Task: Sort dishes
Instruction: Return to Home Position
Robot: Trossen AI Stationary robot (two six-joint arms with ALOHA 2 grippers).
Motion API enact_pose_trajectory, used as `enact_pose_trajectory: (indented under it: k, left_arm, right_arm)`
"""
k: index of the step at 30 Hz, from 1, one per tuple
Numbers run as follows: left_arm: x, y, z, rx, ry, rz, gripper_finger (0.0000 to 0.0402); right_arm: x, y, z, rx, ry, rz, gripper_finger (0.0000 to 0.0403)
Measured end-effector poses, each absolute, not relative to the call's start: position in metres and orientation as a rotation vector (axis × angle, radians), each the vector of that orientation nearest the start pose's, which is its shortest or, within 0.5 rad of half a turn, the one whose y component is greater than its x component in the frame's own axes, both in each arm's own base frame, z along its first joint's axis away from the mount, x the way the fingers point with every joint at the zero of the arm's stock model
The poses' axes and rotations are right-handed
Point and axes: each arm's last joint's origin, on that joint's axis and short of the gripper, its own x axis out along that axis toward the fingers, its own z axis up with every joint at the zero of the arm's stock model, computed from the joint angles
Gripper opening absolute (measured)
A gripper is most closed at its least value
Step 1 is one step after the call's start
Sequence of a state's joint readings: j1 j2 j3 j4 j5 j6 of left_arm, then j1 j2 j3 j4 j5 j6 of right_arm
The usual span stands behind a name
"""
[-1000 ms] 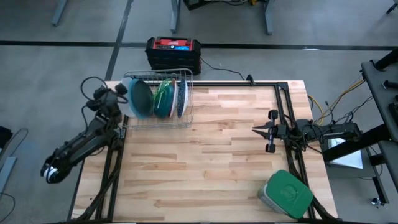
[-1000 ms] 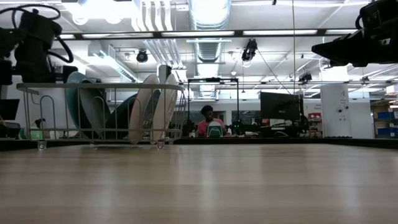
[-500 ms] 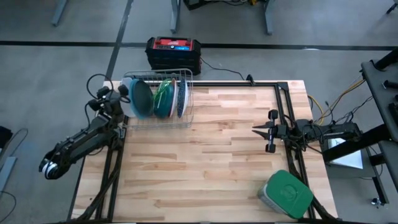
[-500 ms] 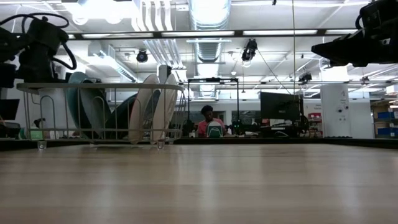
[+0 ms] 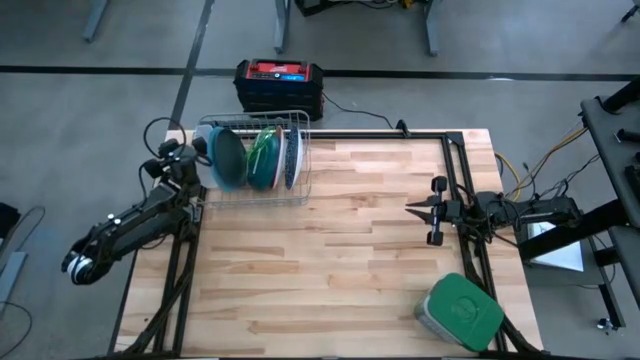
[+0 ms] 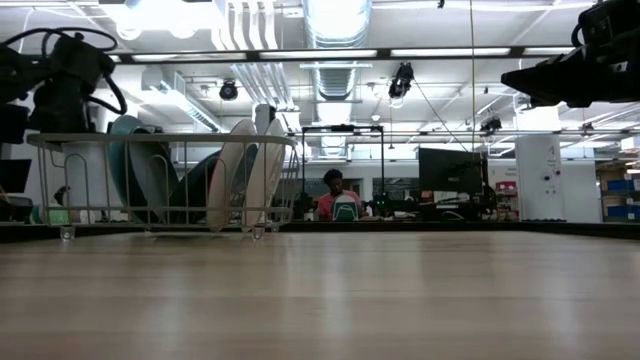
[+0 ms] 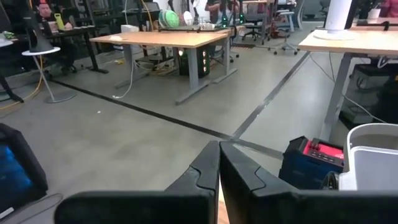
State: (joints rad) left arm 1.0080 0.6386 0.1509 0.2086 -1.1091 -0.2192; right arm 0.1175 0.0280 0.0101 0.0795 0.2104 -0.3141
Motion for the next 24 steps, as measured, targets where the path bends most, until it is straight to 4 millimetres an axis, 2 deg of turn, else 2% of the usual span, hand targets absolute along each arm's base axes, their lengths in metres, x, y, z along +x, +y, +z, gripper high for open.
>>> enact_pose_trajectory:
  k: [24]
  left_arm:
    - [0.0486, 0.1256, 0.1736, -0.11, 0.141, 2.128, 0.0]
  right_arm:
    - [0.0981, 0.0055, 0.1723, -0.304, -0.045, -0.102, 0.0064]
